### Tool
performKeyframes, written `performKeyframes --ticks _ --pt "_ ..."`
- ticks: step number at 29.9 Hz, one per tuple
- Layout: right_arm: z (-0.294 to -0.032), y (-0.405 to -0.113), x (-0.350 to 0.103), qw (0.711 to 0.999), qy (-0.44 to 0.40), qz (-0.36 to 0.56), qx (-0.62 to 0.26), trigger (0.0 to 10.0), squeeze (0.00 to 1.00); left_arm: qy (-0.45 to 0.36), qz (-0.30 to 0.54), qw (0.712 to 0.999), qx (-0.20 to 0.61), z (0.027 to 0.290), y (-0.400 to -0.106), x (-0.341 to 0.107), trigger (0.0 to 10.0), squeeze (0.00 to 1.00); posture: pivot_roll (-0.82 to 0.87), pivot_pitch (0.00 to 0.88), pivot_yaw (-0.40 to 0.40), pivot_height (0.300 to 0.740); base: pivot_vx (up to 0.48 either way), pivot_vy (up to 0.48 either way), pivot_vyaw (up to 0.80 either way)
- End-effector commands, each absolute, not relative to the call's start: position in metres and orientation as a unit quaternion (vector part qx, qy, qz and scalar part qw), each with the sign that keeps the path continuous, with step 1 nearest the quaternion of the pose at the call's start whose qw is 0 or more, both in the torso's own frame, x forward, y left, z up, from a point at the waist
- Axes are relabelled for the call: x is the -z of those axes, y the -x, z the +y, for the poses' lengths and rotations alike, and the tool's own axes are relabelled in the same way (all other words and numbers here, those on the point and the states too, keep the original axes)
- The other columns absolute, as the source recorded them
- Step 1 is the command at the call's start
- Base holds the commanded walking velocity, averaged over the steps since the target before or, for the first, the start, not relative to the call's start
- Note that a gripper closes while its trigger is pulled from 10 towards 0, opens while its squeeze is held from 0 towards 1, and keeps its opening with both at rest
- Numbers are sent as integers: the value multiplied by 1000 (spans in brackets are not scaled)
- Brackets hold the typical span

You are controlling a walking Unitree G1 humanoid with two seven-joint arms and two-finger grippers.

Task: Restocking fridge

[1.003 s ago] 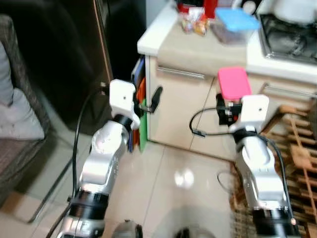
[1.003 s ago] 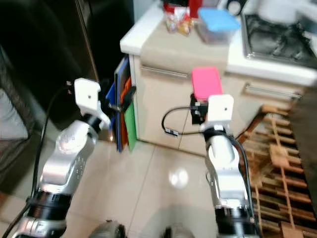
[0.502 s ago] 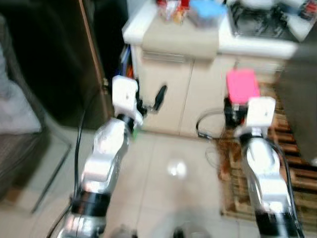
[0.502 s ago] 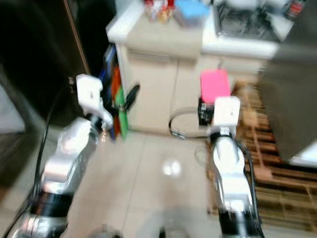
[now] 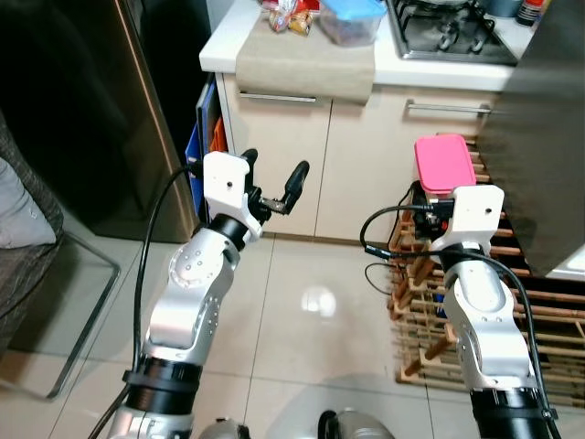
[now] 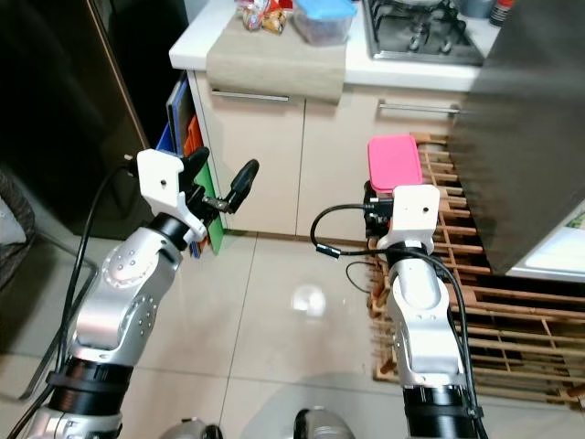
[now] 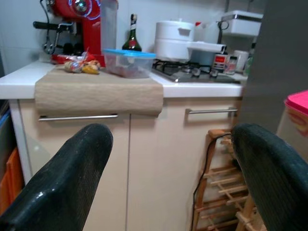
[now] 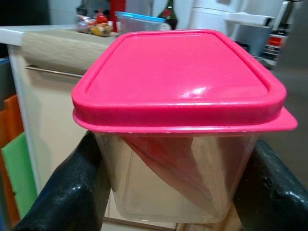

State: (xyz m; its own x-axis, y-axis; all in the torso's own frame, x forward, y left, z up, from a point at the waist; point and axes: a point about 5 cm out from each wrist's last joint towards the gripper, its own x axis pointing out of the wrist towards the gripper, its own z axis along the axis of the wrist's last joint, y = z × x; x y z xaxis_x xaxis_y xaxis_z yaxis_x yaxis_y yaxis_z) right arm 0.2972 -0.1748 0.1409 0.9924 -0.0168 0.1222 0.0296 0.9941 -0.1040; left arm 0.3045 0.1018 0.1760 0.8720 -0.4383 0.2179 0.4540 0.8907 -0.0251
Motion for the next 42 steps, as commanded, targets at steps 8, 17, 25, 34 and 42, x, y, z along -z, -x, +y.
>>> performKeyframes --ticks 8,17,25,34,42 --pt "-174 -303 -149 996 52 -79 8 0 0 44 -129 956 262 96 -302 -186 10000 0 -106 15 23 740 0 -472 0" --pt "-175 -303 -147 996 51 -77 10 0 0 47 -128 956 259 97 -304 -186 10000 0 -108 3 22 740 0 -104 0" --pt "-175 -304 -146 996 51 -77 7 0 0 37 -117 962 245 97 -308 -184 10000 0 -107 6 18 740 -109 0 0" --pt "-176 -302 -144 996 53 -74 7 0 0 41 -116 963 241 97 -309 -182 10000 0 -112 16 16 740 -167 0 0" --pt "-178 -300 -142 996 54 -70 10 0 0 50 -116 958 258 95 -307 -182 10000 0 -119 25 16 740 94 -199 0"
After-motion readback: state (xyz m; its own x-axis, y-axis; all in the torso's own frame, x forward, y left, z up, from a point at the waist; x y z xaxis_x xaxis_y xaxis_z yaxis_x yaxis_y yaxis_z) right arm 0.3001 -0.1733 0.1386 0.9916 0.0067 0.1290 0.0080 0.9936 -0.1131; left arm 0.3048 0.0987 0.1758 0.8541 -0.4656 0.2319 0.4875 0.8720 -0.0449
